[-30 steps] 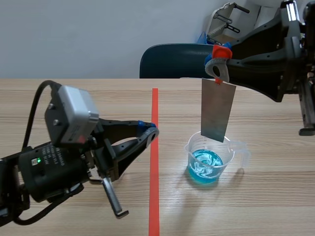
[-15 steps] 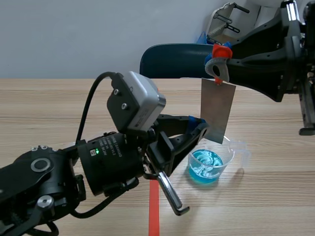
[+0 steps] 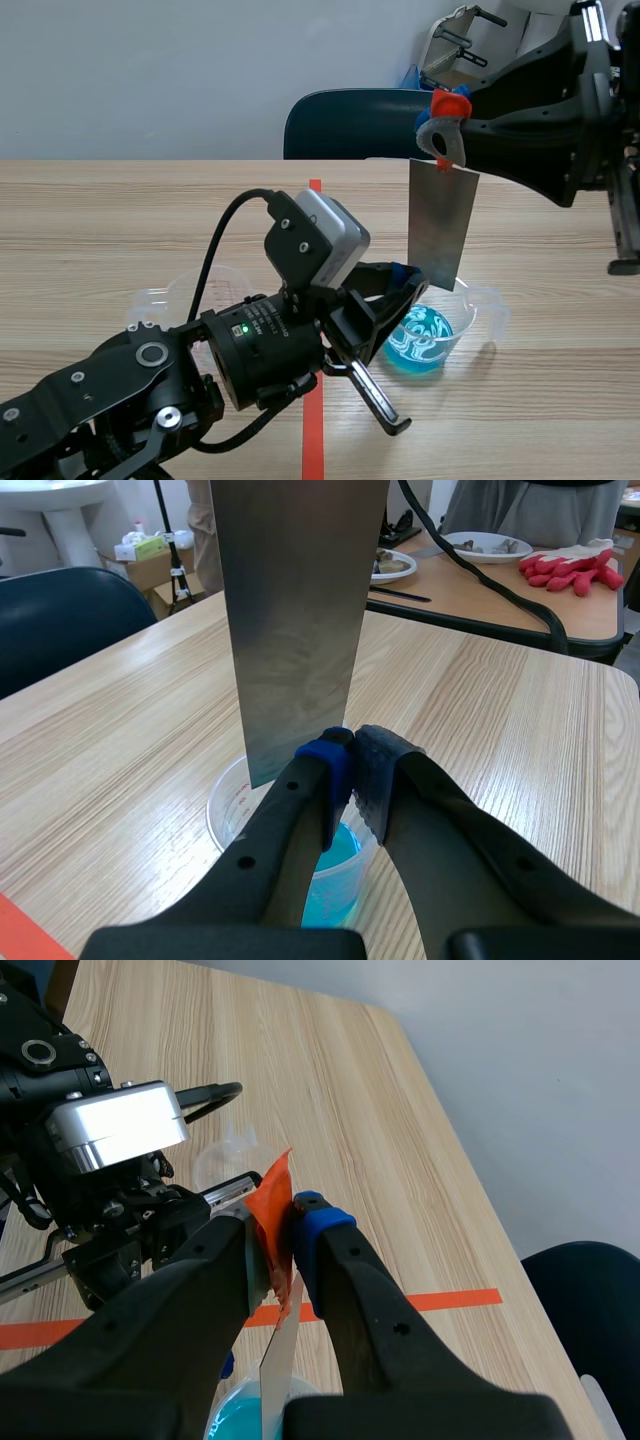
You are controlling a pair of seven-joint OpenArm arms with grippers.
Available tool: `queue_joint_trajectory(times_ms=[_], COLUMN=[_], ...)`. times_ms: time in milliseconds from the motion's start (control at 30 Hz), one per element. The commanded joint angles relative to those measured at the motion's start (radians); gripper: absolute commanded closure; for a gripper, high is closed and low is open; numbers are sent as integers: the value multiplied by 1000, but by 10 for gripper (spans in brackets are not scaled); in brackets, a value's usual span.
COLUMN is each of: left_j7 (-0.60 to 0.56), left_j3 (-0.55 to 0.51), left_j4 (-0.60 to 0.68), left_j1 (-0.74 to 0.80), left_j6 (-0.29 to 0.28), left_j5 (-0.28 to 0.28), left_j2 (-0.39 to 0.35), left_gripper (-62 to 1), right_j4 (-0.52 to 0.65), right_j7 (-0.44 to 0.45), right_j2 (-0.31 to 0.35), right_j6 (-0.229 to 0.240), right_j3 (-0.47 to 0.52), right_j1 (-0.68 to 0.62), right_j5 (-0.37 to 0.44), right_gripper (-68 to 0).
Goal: Do the redox reaction experiment
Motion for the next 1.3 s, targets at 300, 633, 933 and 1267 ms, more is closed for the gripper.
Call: queue_joint_trajectory(times_ms=[300,633,933,1267], left_j7=[-17,-13,-42,-106], left_j3=[-1,-1,-5,-93], left_j4=[23,23,25,144], left_j1=[-6,-6,6,110], left_j6=[35,35,35,31], left_j5=[-30,-29,-29,-30], left_j2=[43,42,-4,-201], left_gripper=[-21,-21,-21,-22], right_j4=[13,13,14,14], right_j7=[16,16,18,19], right_j2=[13,13,13,13], right_j6=[7,7,7,7], right_j3=[21,21,21,21], right_j1=[23,23,23,23], right_j5=[18,18,18,18], right_gripper=[-6,-6,-6,-6])
